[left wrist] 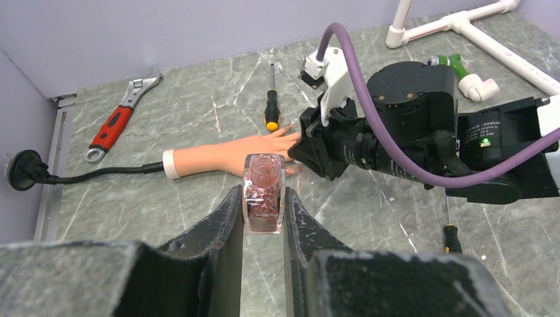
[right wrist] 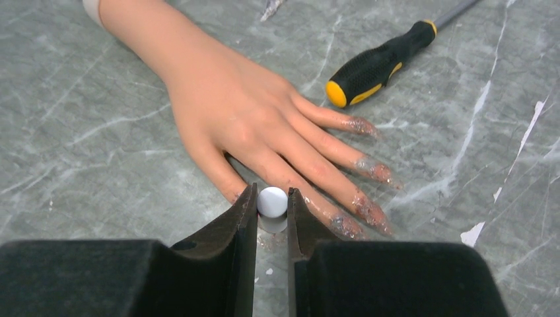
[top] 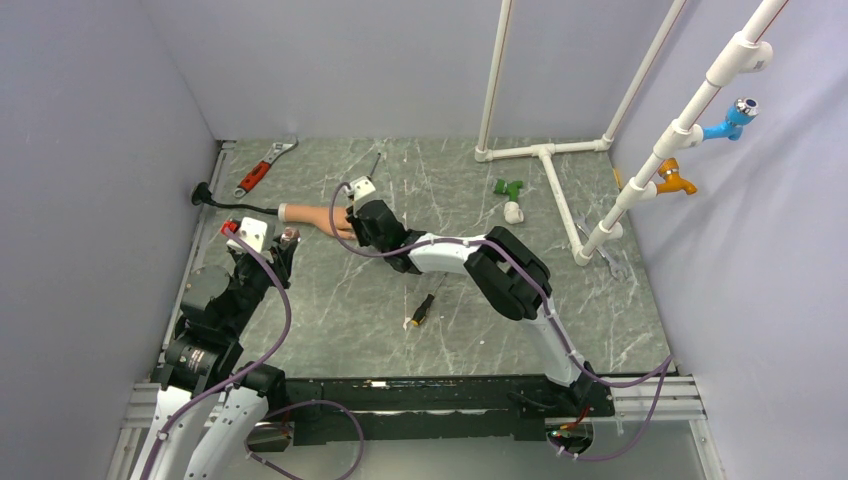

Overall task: Paint the nails
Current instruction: Paint the nail polish on the nail.

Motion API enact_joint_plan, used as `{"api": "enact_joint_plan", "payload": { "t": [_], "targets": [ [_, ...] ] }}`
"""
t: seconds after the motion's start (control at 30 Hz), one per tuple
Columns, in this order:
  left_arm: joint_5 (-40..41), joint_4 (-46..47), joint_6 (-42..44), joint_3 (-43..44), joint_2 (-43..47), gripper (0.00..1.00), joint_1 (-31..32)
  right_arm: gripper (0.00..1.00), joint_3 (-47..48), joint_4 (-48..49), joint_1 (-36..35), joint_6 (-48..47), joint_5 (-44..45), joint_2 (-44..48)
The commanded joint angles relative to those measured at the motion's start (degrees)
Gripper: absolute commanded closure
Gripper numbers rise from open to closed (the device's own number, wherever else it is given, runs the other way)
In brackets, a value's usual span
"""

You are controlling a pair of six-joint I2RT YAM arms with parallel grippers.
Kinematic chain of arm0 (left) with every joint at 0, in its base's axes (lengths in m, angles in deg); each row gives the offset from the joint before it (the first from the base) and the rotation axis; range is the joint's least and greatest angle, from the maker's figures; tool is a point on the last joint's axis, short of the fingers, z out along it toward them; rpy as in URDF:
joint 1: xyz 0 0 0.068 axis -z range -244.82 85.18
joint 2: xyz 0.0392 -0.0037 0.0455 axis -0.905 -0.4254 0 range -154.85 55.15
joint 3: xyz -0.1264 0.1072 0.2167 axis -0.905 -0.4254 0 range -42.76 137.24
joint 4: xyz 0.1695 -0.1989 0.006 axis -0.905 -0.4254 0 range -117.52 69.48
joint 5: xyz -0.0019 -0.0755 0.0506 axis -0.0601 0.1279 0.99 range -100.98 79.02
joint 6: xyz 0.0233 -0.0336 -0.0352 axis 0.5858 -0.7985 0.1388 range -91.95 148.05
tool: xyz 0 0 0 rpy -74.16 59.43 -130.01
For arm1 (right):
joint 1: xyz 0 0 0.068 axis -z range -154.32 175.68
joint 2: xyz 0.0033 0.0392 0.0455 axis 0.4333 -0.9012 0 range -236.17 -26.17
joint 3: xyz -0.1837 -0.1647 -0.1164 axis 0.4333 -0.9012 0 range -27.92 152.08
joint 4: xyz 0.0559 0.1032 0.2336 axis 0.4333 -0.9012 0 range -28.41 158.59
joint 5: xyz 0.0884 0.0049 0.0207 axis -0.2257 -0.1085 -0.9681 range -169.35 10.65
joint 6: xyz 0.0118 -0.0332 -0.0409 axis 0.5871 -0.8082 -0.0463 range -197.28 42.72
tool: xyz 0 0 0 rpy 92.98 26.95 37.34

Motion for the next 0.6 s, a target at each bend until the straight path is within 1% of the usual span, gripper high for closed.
{"api": "enact_joint_plan", "payload": {
  "t": [0.0,0.57],
  "targets": [
    [-0.32,2.91,-0.28,1.71,0.09,1.00,-0.26,1.00,3.67,1.61,-0.01,0.42,-0.59,1.41],
    [-0.16,2.83,-0.27,1.74,0.15,1.00,-0.27,1.00,7.83,0.07,-0.64,1.99,-2.02,-2.28]
  ]
}}
